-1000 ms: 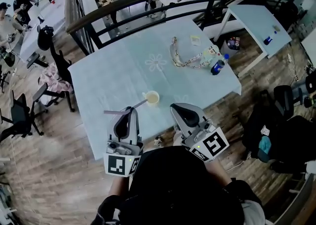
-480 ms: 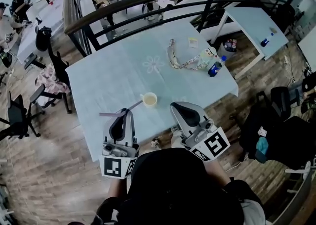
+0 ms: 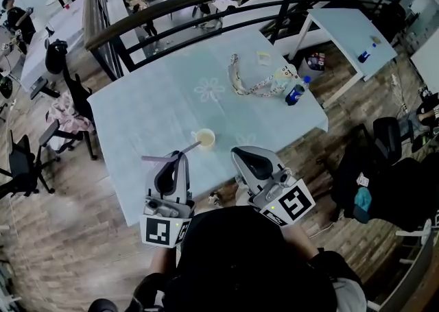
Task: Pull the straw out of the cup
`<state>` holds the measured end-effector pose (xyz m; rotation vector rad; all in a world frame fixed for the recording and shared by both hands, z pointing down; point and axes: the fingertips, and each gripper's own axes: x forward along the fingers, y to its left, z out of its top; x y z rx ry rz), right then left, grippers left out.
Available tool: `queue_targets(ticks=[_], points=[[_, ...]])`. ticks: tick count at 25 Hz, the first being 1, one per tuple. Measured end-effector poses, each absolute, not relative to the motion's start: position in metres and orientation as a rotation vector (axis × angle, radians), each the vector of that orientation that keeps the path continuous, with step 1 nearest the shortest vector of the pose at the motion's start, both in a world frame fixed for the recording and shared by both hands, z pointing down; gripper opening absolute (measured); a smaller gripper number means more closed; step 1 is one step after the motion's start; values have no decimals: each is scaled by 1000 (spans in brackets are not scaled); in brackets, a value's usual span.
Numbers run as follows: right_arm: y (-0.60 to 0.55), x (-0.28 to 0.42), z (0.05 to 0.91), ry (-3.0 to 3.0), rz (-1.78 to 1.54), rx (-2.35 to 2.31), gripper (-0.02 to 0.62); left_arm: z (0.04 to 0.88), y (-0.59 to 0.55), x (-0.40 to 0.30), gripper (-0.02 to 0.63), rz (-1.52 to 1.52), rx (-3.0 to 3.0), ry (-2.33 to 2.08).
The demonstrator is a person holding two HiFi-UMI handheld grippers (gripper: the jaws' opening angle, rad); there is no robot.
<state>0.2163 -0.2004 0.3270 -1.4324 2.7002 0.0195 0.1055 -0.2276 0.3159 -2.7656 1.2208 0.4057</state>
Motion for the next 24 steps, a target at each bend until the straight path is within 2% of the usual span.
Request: queue_targets(ticks=[24], points=[[-212,206,329,2714,5,-1434,8,324,-239,99,31,381,-2785,1223]])
